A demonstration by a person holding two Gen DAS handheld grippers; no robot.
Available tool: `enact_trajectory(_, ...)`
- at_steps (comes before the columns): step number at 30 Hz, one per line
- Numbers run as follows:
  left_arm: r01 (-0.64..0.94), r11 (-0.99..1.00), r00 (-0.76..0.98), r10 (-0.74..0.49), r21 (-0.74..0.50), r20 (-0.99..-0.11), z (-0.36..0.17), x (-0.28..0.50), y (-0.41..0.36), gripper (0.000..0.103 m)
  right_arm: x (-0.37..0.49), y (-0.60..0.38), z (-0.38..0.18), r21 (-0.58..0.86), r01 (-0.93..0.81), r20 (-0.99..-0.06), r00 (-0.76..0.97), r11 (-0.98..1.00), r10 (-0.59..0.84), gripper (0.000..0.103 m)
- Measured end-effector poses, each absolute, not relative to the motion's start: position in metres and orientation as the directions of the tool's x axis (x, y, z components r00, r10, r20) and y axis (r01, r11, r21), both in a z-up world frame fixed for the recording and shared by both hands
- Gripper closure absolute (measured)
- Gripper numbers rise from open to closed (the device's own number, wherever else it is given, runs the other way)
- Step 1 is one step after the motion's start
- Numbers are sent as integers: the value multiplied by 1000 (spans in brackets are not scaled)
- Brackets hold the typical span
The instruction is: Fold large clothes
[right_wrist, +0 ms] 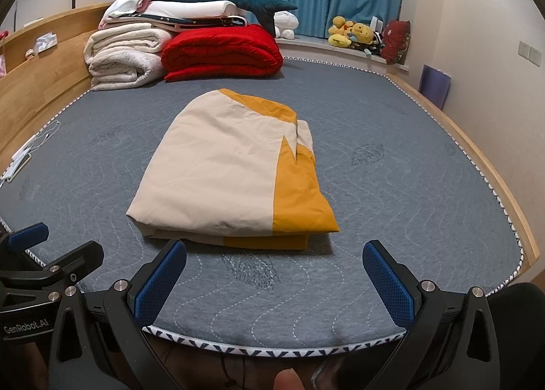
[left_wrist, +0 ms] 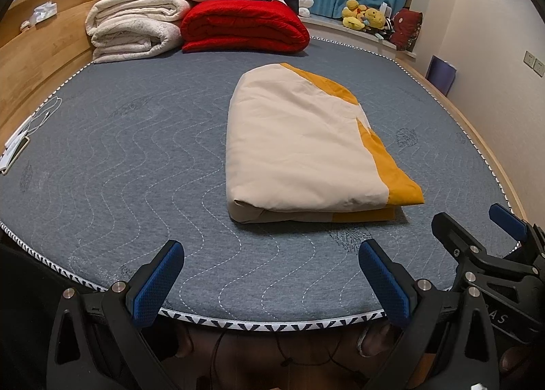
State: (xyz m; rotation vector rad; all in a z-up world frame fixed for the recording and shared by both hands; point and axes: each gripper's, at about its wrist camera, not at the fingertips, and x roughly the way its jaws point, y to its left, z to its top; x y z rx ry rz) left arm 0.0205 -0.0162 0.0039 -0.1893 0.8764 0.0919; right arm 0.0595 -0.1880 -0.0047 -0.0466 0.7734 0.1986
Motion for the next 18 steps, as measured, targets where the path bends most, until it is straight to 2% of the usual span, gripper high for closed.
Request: enact_trajectory(18,-153,980,638,-2,-130,-770,4,21,-16,1,60,-188,-5,30,-197,-698,697,980,162,0)
